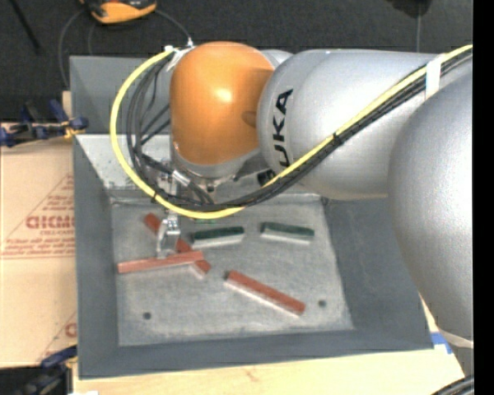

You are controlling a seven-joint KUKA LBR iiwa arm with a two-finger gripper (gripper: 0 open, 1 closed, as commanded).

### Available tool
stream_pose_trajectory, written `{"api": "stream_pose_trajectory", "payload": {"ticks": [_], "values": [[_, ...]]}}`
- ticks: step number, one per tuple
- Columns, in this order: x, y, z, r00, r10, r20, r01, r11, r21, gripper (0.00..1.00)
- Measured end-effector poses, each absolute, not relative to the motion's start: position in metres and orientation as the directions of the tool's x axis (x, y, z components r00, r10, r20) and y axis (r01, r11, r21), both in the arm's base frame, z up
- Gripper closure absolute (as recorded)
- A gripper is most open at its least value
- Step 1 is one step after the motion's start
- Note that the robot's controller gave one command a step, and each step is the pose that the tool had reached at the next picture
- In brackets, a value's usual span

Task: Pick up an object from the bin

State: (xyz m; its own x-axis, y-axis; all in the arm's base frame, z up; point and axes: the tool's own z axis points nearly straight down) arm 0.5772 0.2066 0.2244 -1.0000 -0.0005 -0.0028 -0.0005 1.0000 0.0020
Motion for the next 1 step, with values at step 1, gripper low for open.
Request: {"api": "stream_pose_trajectory", "payload": {"ticks": [1], "values": [[0.5773, 0.2065, 0.2244, -1.000, 0.000, -0.003, 0.000, 1.000, 0.002, 0.00]]}}
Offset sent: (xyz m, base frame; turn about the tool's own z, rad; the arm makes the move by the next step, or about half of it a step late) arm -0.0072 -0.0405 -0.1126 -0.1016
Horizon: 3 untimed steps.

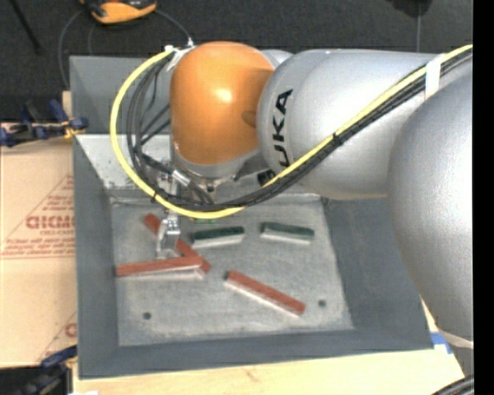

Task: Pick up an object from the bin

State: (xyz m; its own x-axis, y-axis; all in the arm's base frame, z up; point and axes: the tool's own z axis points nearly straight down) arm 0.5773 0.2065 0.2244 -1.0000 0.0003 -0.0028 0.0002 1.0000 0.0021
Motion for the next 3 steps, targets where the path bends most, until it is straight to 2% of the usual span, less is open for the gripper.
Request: {"api": "stream_pose_trajectory", "payload": {"ticks": [1, 2, 3], "values": [[0.576, 0.188, 0.174, -0.999, -0.050, -0.010, -0.050, 0.999, 0.002, 0.00], [0.579, 0.190, 0.119, -0.996, -0.093, -0.005, -0.093, 0.996, 0.000, 0.00], [0.576, 0.175, 0.080, -0.986, -0.167, -0.011, -0.167, 0.986, 0.006, 1.00]]}}
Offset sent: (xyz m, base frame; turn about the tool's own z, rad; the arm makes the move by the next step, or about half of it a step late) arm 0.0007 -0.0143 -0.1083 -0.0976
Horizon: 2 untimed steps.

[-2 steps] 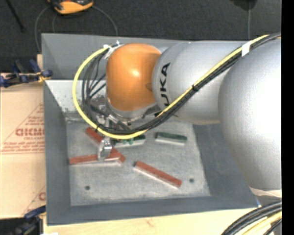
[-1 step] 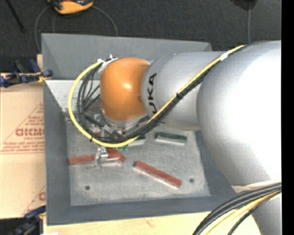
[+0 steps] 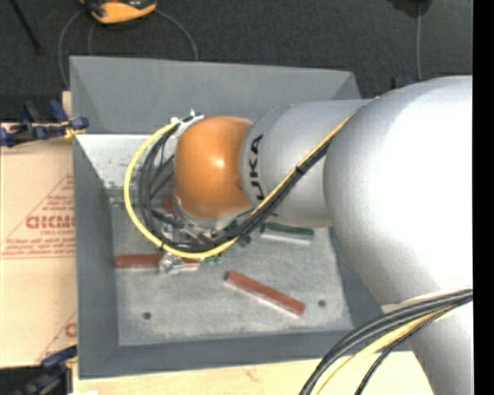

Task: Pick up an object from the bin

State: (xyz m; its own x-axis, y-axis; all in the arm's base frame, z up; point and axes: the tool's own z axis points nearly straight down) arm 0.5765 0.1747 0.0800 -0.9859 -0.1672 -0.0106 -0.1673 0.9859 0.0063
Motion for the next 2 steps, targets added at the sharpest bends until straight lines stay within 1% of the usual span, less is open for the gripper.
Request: {"api": "stream_pose_trajectory", "payload": {"ticks": [1, 2], "values": [[0.576, 0.175, 0.080, -0.986, -0.166, -0.010, -0.166, 0.986, 0.006, 1.00], [0.600, 0.176, 0.232, -0.990, -0.143, -0.010, -0.143, 0.990, 0.001, 1.00]]}}
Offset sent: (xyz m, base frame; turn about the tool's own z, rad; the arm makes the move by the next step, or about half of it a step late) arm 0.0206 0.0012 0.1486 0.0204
